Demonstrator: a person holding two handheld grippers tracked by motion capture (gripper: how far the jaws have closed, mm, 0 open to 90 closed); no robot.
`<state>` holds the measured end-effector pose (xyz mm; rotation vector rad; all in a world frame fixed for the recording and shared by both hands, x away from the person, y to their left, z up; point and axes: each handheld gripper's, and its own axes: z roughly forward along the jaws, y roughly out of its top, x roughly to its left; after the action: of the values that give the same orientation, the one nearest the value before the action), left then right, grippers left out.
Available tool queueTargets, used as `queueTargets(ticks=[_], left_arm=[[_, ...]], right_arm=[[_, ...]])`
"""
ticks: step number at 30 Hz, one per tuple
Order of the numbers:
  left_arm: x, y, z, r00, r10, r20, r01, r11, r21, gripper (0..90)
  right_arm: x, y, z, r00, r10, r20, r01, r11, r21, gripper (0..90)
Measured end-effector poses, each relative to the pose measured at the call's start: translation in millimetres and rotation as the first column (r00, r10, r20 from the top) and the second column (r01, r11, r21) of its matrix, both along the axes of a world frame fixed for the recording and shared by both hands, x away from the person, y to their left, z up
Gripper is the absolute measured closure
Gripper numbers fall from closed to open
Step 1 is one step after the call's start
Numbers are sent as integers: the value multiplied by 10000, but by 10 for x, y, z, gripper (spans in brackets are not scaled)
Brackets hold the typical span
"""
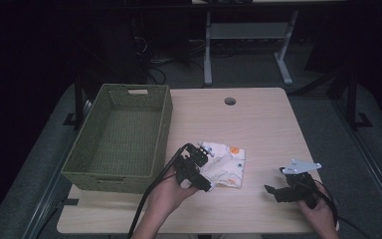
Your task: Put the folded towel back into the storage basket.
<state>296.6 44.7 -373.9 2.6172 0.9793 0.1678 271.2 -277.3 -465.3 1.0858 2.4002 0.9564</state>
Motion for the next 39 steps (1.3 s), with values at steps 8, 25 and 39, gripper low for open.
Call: queueTargets(ticks=[8,25,39], left_arm=[[136,-139,76,10000,-70,-47,70,9999,124,249],[598,-519,-59,9973,4,-734,21,9994,344,254],[892,-755,-399,9935,333,-1093,-254,9970,733,283]], right_arm=[[9,0,10,10000,-14,35,13,9999,159,139],[16,-17,29,10000,-48,-16,49,9993,365,139],[15,-30,39,10000,-74,-4,75,9988,493,139]])
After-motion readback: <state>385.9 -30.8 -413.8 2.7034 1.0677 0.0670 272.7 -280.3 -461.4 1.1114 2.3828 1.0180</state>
